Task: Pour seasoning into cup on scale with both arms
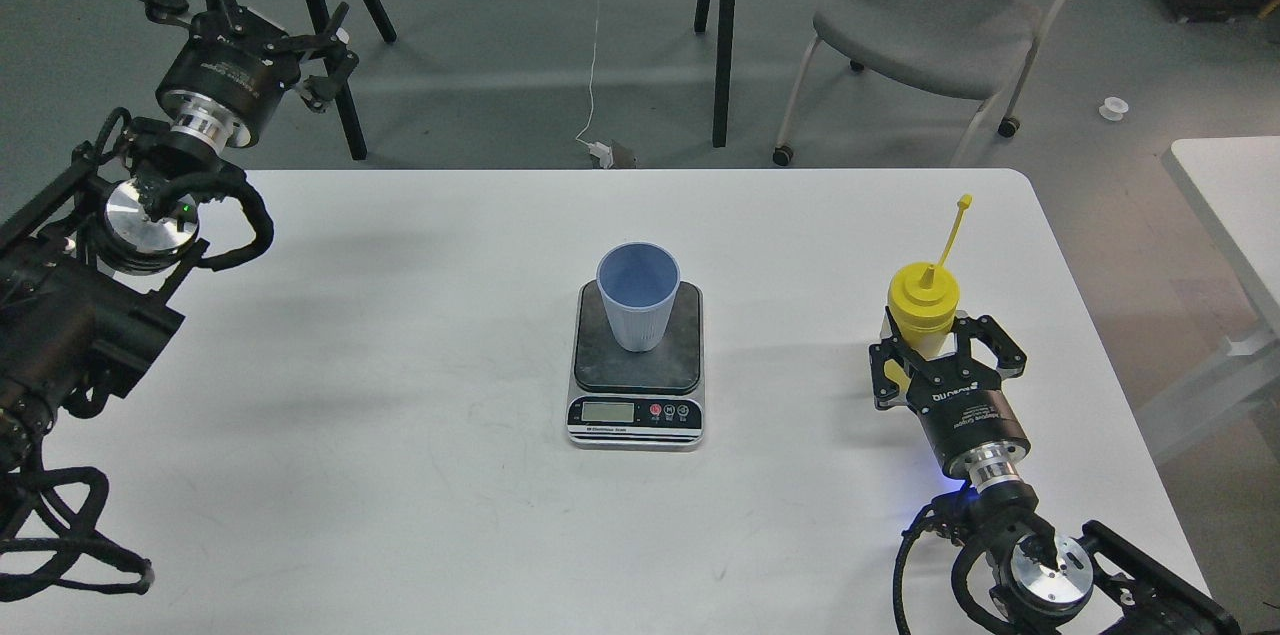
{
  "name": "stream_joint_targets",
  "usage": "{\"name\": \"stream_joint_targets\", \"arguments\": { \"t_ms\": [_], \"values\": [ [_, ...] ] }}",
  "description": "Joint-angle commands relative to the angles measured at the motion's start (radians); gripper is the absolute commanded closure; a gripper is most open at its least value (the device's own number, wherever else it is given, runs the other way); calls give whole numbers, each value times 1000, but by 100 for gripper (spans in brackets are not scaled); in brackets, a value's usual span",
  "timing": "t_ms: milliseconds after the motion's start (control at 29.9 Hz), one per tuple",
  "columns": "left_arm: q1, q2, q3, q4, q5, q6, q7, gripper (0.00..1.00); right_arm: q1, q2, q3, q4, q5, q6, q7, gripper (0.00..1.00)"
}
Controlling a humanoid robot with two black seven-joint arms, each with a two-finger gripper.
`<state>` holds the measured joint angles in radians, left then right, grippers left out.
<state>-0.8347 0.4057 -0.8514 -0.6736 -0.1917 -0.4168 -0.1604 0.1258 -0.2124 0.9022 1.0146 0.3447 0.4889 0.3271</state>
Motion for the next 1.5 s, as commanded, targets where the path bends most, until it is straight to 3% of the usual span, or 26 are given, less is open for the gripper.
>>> {"name": "stream_joint_targets", "arguments": {
  "t_ms": [0, 100, 234, 334, 769, 969, 1069, 1203, 1470],
  "values": [
    [-1, 1, 2, -9, 1, 6, 5, 1, 2, 1, 0, -4, 2, 0, -2, 49],
    [-1, 4, 2, -11, 5, 6, 5, 1, 3, 2, 0, -4, 2, 0, -5, 42],
    [-1, 13, 2, -9, 5, 6, 5, 1, -5, 4, 0, 4, 7, 0, -5, 16],
    [0, 19, 3, -9, 5, 6, 5, 1, -26, 2, 7, 16, 7, 0, -3, 4],
    [5, 24, 2, -12, 5, 3, 2, 1, -193, -73, 18, 142, 5, 0, 3, 1],
    [6, 25, 0, -12, 5, -7, 1, 1, -336, -237, 30, 278, 4, 0, 13, 1],
    [8, 25, -9, -12, 3, -10, -1, 1, -354, -329, 55, 279, -1, 0, 15, 1],
    [9, 27, -14, -12, 1, -14, -4, 1, -287, -419, 133, 233, -12, 0, 9, 1],
    [54, 19, -37, -12, -11, -42, -11, 1, 151, -489, 141, -46, -148, 0, 10, 1]
  ]
}}
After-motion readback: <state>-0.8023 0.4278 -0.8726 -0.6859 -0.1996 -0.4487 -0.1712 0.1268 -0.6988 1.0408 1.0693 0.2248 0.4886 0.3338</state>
